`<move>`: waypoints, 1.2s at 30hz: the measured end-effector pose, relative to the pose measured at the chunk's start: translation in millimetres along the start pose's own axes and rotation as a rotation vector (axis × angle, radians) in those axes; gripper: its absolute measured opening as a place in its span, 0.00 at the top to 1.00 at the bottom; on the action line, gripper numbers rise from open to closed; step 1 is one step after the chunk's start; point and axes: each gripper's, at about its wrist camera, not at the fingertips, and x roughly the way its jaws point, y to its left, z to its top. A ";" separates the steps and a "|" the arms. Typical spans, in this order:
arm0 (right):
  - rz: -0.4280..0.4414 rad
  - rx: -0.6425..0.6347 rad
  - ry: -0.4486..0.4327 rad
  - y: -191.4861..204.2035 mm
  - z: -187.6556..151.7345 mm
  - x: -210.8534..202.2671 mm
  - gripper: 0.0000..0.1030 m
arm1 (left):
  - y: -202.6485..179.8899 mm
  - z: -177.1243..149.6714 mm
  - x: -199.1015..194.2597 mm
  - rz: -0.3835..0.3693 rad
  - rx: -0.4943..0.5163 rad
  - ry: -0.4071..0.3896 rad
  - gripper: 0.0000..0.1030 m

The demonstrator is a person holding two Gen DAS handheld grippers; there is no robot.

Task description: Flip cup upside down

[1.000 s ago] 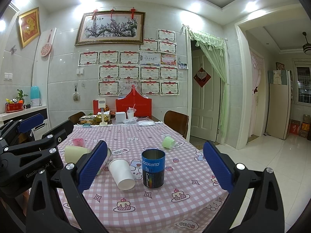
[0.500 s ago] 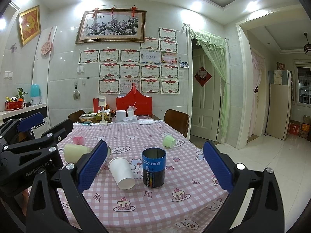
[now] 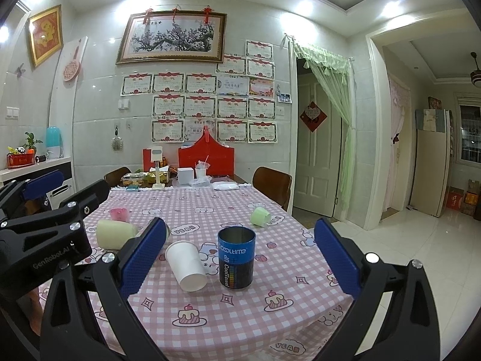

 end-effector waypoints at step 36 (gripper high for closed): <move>-0.063 0.072 0.101 -54.0 -12.4 72.6 0.08 | -49.9 -16.6 87.2 0.029 0.083 0.132 0.24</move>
